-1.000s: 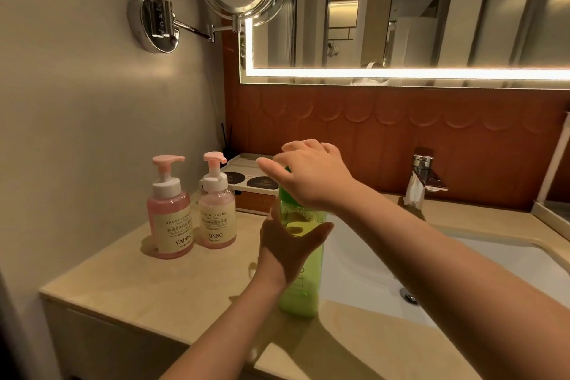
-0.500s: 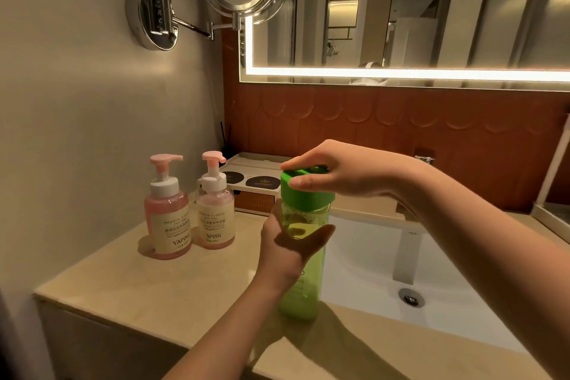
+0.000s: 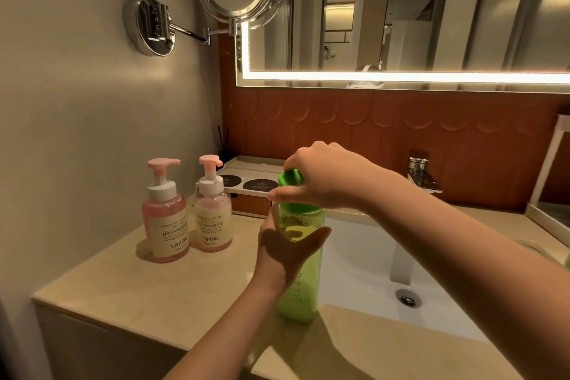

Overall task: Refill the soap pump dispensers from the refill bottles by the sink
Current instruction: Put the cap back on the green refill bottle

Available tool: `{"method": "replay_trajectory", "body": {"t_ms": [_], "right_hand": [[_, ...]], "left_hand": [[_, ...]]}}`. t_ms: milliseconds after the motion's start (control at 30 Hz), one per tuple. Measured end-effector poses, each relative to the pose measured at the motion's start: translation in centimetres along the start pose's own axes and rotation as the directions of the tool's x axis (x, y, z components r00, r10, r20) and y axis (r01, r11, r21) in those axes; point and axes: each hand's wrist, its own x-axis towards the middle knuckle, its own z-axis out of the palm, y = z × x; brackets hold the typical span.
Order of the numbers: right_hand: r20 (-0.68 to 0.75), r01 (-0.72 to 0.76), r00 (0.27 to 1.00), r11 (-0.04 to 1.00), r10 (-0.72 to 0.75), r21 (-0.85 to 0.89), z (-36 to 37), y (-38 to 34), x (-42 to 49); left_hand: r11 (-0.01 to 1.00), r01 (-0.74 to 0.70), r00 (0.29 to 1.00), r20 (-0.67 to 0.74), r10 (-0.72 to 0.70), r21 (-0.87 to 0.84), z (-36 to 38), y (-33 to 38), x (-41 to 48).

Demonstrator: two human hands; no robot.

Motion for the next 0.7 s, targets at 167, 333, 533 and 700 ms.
{"method": "replay_trajectory", "body": {"t_ms": [167, 333, 533, 700], "right_hand": [[-0.052, -0.030, 0.999, 0.952, 0.015, -0.304, 0.2, -1.5, 0.7], [-0.062, -0.115, 0.993, 0.941, 0.100, -0.319, 0.8, -1.6, 1.1], [-0.049, -0.116, 0.993, 0.951, 0.106, -0.286, 0.5, -1.0, 1.0], [0.203, 0.085, 0.972, 0.982, -0.119, 0.170, -1.0, 1.6, 0.2]], "left_hand": [[0.992, -0.089, 0.995, -0.033, 0.092, 0.093, 0.6, 0.1, -0.1], [0.977, -0.136, 0.981, -0.116, 0.156, 0.163, 1.0, 0.3, -0.3], [0.988, -0.104, 0.995, -0.004, 0.105, 0.111, 0.3, 0.5, -0.2], [0.994, 0.011, 0.978, 0.209, 0.011, -0.105, -1.3, 0.5, 0.4]]}}
